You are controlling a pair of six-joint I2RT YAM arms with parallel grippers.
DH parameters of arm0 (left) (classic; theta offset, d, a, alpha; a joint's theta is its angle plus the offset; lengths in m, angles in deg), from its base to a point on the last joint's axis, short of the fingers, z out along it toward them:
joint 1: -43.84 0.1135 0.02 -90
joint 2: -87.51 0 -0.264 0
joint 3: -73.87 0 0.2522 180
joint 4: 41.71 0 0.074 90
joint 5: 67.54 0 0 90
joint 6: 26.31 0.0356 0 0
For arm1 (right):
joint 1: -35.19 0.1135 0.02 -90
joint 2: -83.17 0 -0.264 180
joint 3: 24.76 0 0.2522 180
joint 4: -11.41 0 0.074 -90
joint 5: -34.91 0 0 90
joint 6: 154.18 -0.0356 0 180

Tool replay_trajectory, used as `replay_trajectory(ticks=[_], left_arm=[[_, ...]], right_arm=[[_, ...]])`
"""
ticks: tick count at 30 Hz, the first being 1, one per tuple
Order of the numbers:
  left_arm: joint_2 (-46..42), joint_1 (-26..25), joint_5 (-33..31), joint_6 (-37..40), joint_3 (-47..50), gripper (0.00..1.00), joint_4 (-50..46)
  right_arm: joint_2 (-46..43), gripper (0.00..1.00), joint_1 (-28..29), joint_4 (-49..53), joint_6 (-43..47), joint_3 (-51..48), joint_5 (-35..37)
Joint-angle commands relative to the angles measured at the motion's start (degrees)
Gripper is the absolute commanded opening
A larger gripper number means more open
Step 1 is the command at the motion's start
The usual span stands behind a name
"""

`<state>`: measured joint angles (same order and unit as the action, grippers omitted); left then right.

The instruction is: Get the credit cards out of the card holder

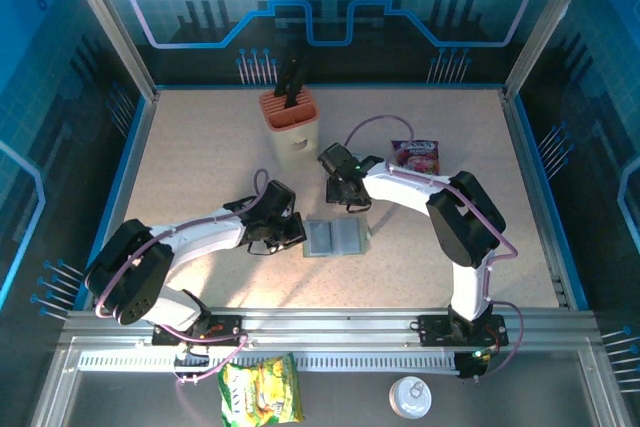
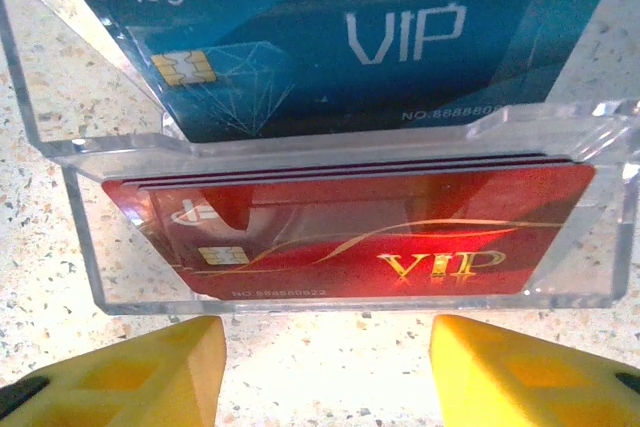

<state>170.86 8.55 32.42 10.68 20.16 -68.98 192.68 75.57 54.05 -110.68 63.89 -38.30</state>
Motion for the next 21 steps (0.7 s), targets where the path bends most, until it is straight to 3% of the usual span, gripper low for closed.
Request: replay_trajectory(ticks=[1, 12, 18, 21], left_arm=[[1.1, 0.4, 1.8, -0.5, 0.4, 0.01, 0.6], [2.5, 0.1, 1.5, 0.2, 0.2, 0.0, 1.3], [4.1, 0.0, 2.0, -0.3, 0.8, 0.0, 2.6], [4.9, -0.4, 1.4, -0.3, 0.2, 0.0, 2.0]], right_arm=[[-4.0, 0.55, -0.4, -1.8, 0.2, -1.8, -3.0], [-13.1, 0.49, -0.4, -5.3, 7.2, -9.8, -20.1], [-14.1, 0.48, -1.1, -11.3, 5.0, -14.5, -32.2], [-14.2, 0.48, -1.0, -14.5, 4.1, -16.6, -35.0]])
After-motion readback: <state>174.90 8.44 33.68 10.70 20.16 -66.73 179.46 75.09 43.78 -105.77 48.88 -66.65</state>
